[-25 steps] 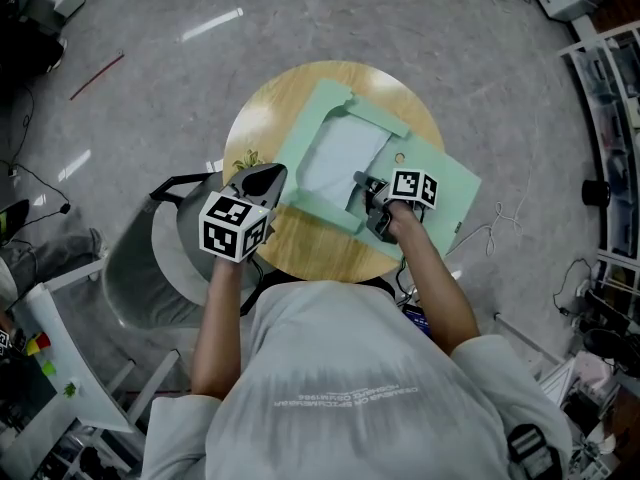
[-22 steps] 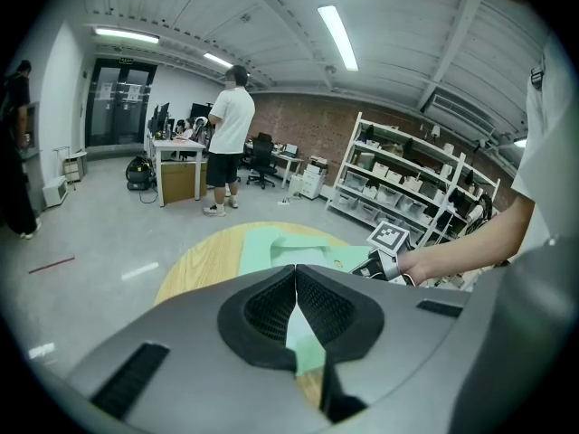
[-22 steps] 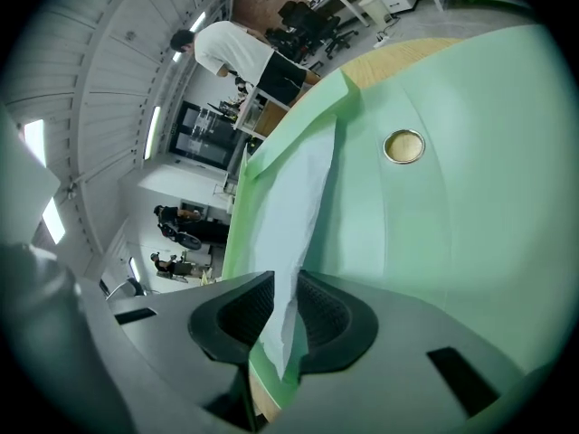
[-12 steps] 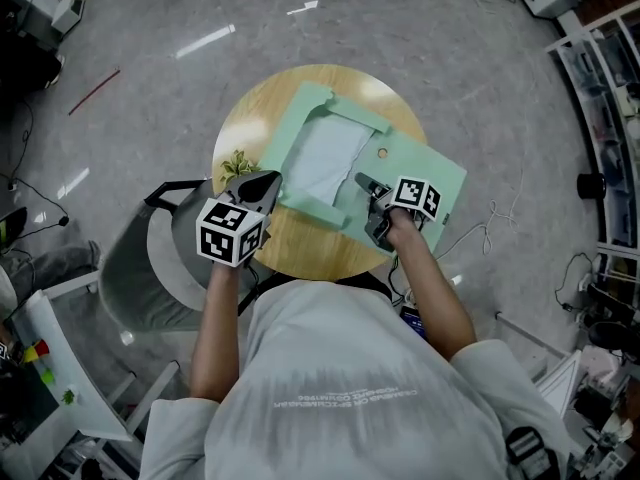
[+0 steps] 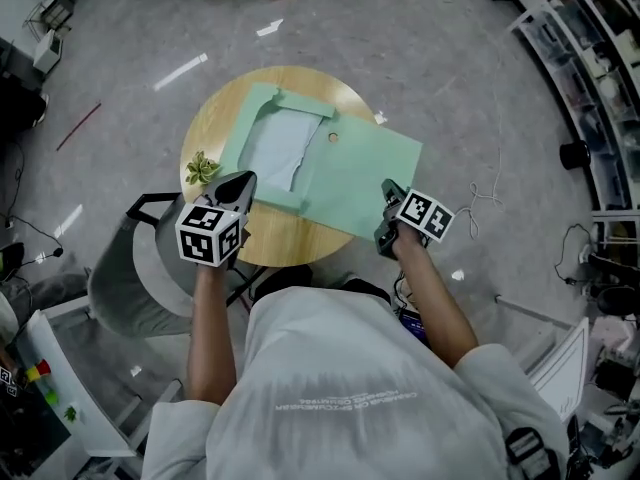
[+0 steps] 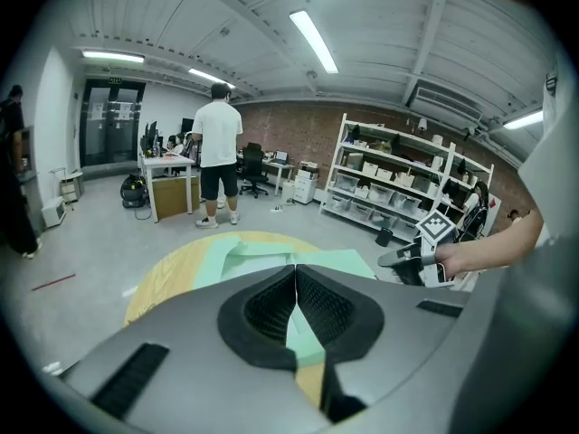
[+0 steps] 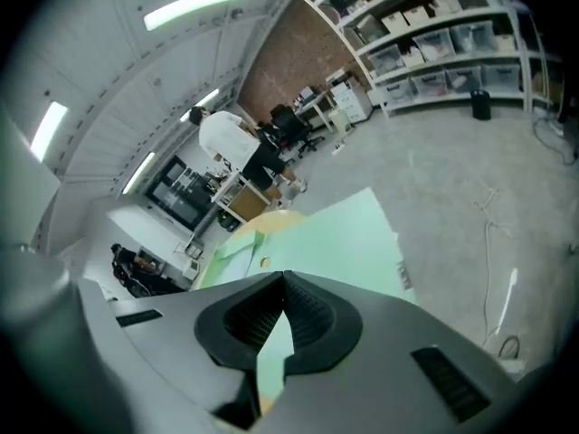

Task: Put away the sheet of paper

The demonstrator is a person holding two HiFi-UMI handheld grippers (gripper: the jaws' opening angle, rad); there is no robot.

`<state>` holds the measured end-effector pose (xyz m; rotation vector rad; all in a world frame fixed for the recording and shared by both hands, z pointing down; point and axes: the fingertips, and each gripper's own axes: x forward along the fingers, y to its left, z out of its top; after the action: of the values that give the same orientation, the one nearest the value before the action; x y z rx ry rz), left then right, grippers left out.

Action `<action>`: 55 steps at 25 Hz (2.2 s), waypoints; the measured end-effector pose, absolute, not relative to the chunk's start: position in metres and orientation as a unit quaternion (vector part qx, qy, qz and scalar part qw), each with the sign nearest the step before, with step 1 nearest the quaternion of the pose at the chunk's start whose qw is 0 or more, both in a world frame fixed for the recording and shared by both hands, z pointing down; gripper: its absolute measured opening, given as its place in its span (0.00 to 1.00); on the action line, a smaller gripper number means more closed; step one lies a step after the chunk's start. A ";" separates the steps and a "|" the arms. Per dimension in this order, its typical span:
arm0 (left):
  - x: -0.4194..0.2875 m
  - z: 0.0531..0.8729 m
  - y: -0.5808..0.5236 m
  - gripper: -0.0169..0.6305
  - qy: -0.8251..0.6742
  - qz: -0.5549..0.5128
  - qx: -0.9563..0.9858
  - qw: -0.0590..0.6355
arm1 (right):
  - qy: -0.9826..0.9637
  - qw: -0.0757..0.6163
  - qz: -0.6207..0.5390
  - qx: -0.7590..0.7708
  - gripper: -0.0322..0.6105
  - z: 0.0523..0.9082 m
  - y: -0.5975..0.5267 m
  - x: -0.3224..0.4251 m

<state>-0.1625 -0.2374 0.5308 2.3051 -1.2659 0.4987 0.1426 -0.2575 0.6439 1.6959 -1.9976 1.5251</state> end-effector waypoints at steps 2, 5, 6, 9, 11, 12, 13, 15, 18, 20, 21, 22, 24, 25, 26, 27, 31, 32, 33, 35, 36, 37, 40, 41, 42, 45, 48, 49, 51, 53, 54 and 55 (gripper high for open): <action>-0.151 0.520 -0.234 0.06 -0.469 0.184 0.837 0.217 | -0.681 0.080 0.448 0.573 0.09 0.625 -0.252 0.172; -0.141 0.503 -0.228 0.06 -0.484 0.213 0.830 0.174 | -0.729 0.110 0.364 0.569 0.09 0.587 -0.246 0.201; -0.138 0.496 -0.227 0.06 -0.489 0.222 0.829 0.158 | -0.745 0.121 0.333 0.566 0.09 0.571 -0.244 0.208; -0.130 0.471 -0.223 0.06 -0.504 0.231 0.825 0.111 | -0.781 0.157 0.238 0.556 0.09 0.526 -0.241 0.224; -0.123 0.450 -0.220 0.06 -0.516 0.226 0.823 0.080 | -0.802 0.172 0.177 0.544 0.09 0.494 -0.240 0.229; -0.119 0.439 -0.218 0.06 -0.523 0.219 0.821 0.066 | -0.812 0.177 0.148 0.537 0.09 0.477 -0.239 0.229; -0.114 0.427 -0.216 0.06 -0.530 0.211 0.820 0.052 | -0.821 0.178 0.122 0.528 0.09 0.460 -0.237 0.229; -0.102 0.403 -0.207 0.06 -0.539 0.197 0.818 0.022 | -0.840 0.174 0.078 0.508 0.09 0.427 -0.229 0.227; -0.083 0.372 -0.187 0.06 -0.544 0.183 0.819 -0.014 | -0.860 0.167 0.030 0.481 0.09 0.384 -0.210 0.225; -0.075 0.355 -0.173 0.06 -0.546 0.174 0.819 -0.029 | -0.868 0.162 0.000 0.470 0.09 0.357 -0.198 0.221; -0.072 0.347 -0.166 0.06 -0.546 0.169 0.819 -0.036 | -0.872 0.157 -0.014 0.464 0.09 0.343 -0.192 0.219; -0.069 0.339 -0.160 0.06 -0.547 0.166 0.820 -0.041 | -0.875 0.151 -0.027 0.459 0.09 0.329 -0.186 0.216; -0.064 0.324 -0.146 0.06 -0.547 0.159 0.820 -0.054 | -0.883 0.138 -0.049 0.446 0.09 0.305 -0.174 0.211; -0.061 0.317 -0.140 0.06 -0.547 0.156 0.820 -0.060 | -0.887 0.132 -0.058 0.440 0.09 0.295 -0.168 0.208; -0.058 0.311 -0.134 0.06 -0.547 0.153 0.820 -0.066 | -0.890 0.127 -0.065 0.433 0.09 0.287 -0.163 0.206; -0.054 0.305 -0.129 0.06 -0.547 0.149 0.821 -0.071 | -0.892 0.124 -0.070 0.428 0.09 0.280 -0.158 0.204; -0.040 0.283 -0.109 0.06 -0.539 0.142 0.825 -0.091 | -0.894 0.122 -0.092 0.420 0.09 0.262 -0.141 0.197; -0.038 0.278 -0.105 0.06 -0.538 0.141 0.825 -0.096 | -0.895 0.120 -0.098 0.418 0.09 0.257 -0.138 0.194; -0.036 0.274 -0.102 0.06 -0.537 0.139 0.826 -0.100 | -0.896 0.118 -0.103 0.415 0.09 0.253 -0.135 0.191; -0.031 0.268 -0.096 0.06 -0.534 0.135 0.828 -0.106 | -0.899 0.114 -0.106 0.409 0.09 0.246 -0.130 0.184; -0.029 0.265 -0.093 0.06 -0.531 0.135 0.829 -0.109 | -0.900 0.112 -0.108 0.407 0.09 0.244 -0.128 0.182; -0.026 0.263 -0.091 0.06 -0.528 0.136 0.830 -0.113 | -0.900 0.112 -0.110 0.406 0.09 0.241 -0.125 0.181; -0.025 0.258 -0.085 0.06 -0.524 0.134 0.833 -0.120 | -0.901 0.112 -0.114 0.403 0.09 0.236 -0.119 0.175; -0.026 0.257 -0.084 0.06 -0.524 0.133 0.833 -0.120 | -0.901 0.112 -0.115 0.402 0.09 0.235 -0.117 0.174; -0.027 0.256 -0.083 0.06 -0.524 0.132 0.833 -0.120 | -0.902 0.113 -0.115 0.401 0.09 0.235 -0.116 0.174; -0.025 0.256 -0.080 0.06 -0.525 0.127 0.833 -0.117 | -0.901 0.111 -0.115 0.402 0.09 0.234 -0.112 0.175; -0.023 0.258 -0.077 0.06 -0.523 0.125 0.836 -0.114 | -0.902 0.109 -0.118 0.400 0.09 0.233 -0.111 0.171; -0.023 0.259 -0.077 0.06 -0.521 0.126 0.836 -0.114 | -0.903 0.109 -0.118 0.398 0.09 0.234 -0.112 0.168; -0.023 0.261 -0.076 0.06 -0.520 0.128 0.837 -0.113 | -0.903 0.112 -0.117 0.397 0.09 0.237 -0.112 0.165; -0.023 0.261 -0.076 0.06 -0.520 0.129 0.837 -0.111 | -0.903 0.118 -0.115 0.397 0.09 0.242 -0.112 0.164; -0.024 0.262 -0.077 0.06 -0.520 0.129 0.837 -0.110 | -0.903 0.121 -0.114 0.397 0.09 0.245 -0.113 0.164; -0.025 0.263 -0.077 0.06 -0.520 0.130 0.837 -0.108 | -0.903 0.123 -0.112 0.397 0.09 0.247 -0.113 0.163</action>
<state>-0.0245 -0.0768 0.2629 2.8284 -1.7572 0.4376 0.1633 -0.1134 0.2474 1.1568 -2.6325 -0.3275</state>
